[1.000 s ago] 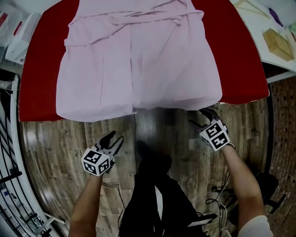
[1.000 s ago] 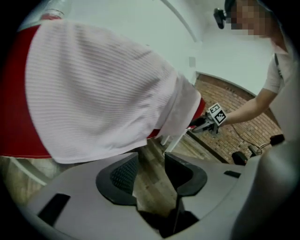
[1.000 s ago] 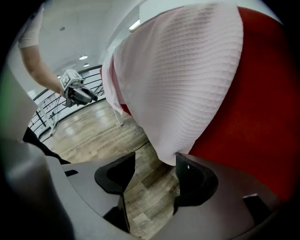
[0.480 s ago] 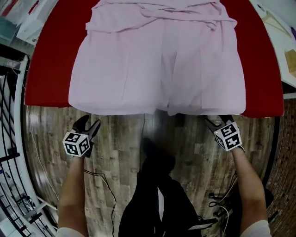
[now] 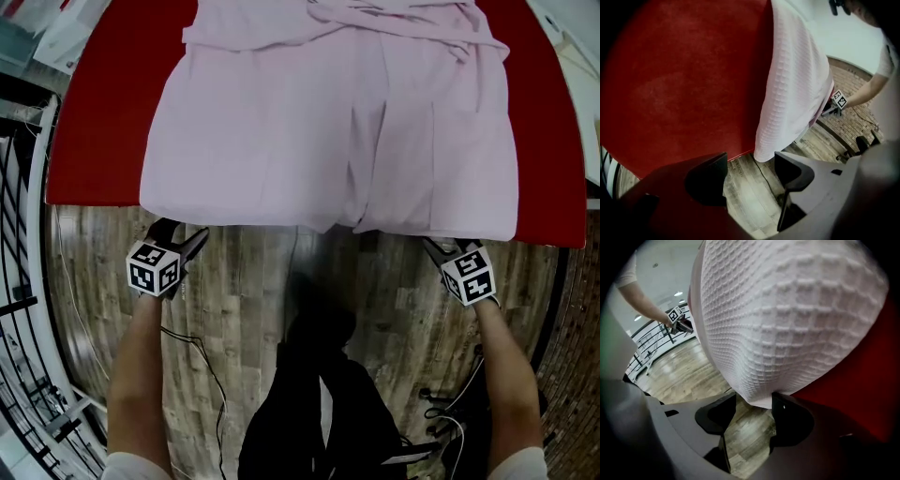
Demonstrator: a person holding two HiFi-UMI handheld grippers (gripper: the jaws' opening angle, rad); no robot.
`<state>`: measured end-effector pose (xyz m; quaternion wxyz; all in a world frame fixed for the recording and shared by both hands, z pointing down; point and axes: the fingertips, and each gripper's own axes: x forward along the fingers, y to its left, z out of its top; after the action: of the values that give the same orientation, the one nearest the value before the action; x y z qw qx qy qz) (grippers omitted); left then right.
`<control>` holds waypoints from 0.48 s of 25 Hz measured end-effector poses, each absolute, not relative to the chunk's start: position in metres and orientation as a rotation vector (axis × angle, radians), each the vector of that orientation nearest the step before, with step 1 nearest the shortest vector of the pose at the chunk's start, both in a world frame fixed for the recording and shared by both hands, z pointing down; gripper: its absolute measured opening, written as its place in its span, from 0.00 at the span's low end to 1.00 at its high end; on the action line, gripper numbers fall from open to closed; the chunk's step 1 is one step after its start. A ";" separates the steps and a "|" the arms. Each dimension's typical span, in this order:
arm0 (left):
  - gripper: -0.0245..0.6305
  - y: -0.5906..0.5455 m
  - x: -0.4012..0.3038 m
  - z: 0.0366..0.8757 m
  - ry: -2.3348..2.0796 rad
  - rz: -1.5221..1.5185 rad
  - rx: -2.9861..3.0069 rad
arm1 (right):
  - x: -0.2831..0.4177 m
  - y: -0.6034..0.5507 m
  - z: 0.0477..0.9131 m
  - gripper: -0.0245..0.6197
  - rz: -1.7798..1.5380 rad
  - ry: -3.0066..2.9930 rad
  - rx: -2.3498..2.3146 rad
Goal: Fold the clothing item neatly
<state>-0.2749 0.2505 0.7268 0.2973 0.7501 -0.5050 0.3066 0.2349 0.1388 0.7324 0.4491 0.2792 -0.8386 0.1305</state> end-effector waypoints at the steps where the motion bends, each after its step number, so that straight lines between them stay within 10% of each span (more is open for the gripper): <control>1: 0.48 0.247 -0.270 0.728 -1.328 0.801 2.005 | 0.234 0.138 0.732 0.41 0.320 -2.073 0.694; 6: 0.46 0.243 -0.243 0.731 -1.256 0.738 2.054 | 0.227 0.141 0.727 0.30 0.310 -2.075 0.712; 12: 0.12 0.263 -0.224 0.731 -1.209 0.693 2.062 | 0.226 0.158 0.724 0.10 0.330 -2.075 0.691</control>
<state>-0.2238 0.2631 0.7311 0.3208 0.7847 -0.4601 0.2637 0.2255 0.1575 0.7244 0.4481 0.2793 -0.8387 0.1332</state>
